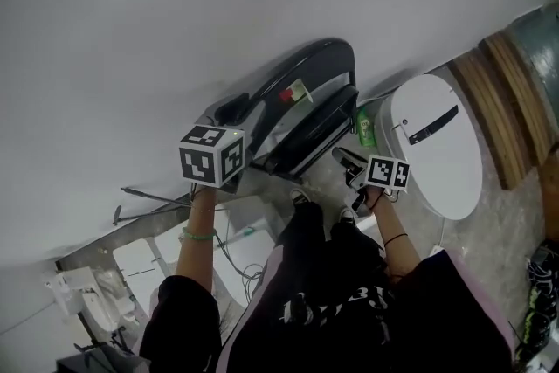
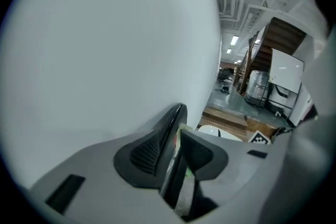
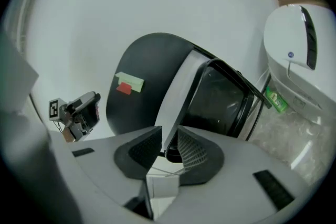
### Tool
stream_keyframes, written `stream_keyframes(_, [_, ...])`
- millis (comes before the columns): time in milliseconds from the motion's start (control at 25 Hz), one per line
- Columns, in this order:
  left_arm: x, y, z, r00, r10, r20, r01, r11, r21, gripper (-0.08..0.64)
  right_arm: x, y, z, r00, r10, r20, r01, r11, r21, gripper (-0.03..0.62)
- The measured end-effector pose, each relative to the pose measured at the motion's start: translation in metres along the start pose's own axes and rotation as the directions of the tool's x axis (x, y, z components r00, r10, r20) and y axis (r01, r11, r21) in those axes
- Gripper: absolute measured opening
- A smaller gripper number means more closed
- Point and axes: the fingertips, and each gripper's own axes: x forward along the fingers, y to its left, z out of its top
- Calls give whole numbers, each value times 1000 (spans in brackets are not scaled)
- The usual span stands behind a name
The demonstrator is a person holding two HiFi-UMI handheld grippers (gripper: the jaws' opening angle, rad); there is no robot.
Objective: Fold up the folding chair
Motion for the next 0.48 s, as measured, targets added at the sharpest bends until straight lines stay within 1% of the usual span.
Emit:
stream_keyframes(80, [-9, -12, -18, 1000, 25, -2, -25, 998, -58, 90, -14, 17, -1, 1000, 11, -14, -12, 997, -76, 97])
stream_keyframes(160, [-18, -30, -38, 999, 31, -17, -32, 995, -96, 78, -28, 31, -5, 1000, 5, -28, -9, 988, -151, 89])
stream_keyframes(280, [-31, -60, -69, 997, 67, -35, -71, 991, -115, 21, -50, 46, -7, 999, -26, -29, 18, 966, -258, 60])
stream_keyframes(400, [-40, -89, -102, 992, 105, -72, -113, 986, -125, 7, -65, 54, -13, 999, -41, -36, 28, 946, -323, 44])
stream_keyframes(480, [-47, -107, -124, 989, 115, -92, -128, 979, -157, 3, -70, 56, -22, 998, -47, -52, 25, 935, -353, 35])
